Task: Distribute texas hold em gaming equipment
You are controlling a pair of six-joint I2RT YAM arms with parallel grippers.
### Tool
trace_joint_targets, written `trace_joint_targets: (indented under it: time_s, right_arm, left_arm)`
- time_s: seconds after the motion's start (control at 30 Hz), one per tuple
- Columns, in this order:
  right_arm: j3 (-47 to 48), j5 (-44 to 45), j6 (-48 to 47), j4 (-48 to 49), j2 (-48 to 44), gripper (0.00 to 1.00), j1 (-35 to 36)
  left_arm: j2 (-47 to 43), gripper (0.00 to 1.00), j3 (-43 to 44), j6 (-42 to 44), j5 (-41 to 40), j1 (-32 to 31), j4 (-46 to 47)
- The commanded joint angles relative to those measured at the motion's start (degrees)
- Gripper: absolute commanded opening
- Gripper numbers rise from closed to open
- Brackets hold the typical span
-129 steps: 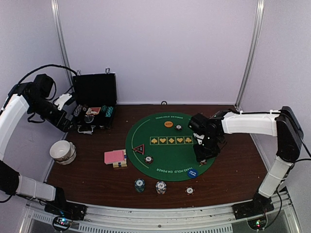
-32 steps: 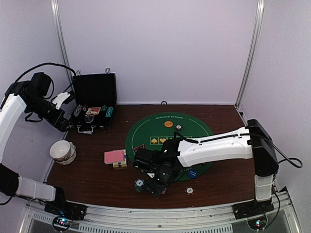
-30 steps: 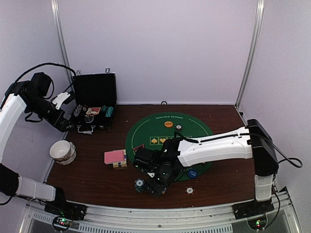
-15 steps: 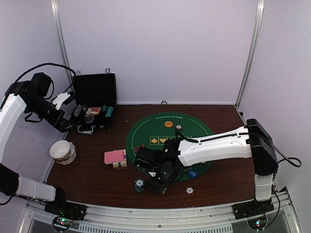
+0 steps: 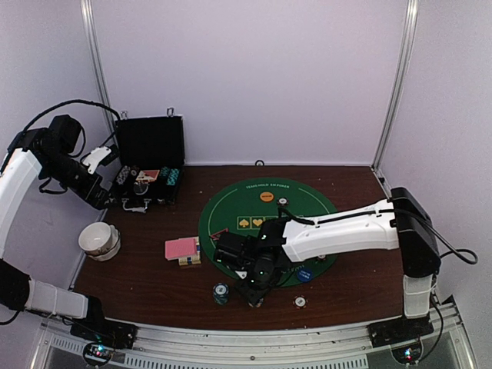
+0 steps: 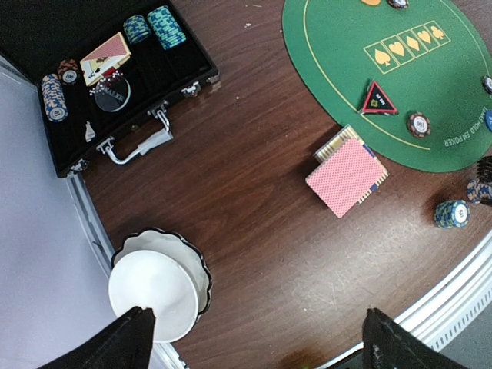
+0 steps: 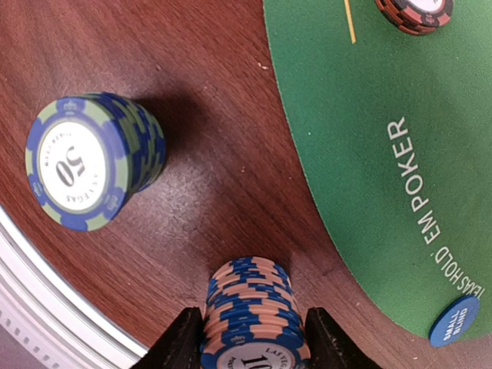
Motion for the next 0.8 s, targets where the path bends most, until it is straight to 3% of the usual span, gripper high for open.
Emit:
trace_joint_targets:
  time_s: [0.0,0.43,0.77]
  right_arm:
    - [0.8,0.8,-0.1,-1.5,-2.9,0.41,-0.4]
    - [7.4,3.6,-1.4,-7.8,-6.2,0.3,-2.7]
    - [15.0,8.4,-5.3,-12.0,-6.6,0.27,-19.0]
  left_arm:
    - [-0.7,0.98,1.1,0.4,0.4,-0.1,0.4]
    - [-0.9,0.98,0.8,0.5,0.4,-0.1,0.7]
    - [-0.9,0.98,0.8,0.5,0.2,-0.1,0.8]
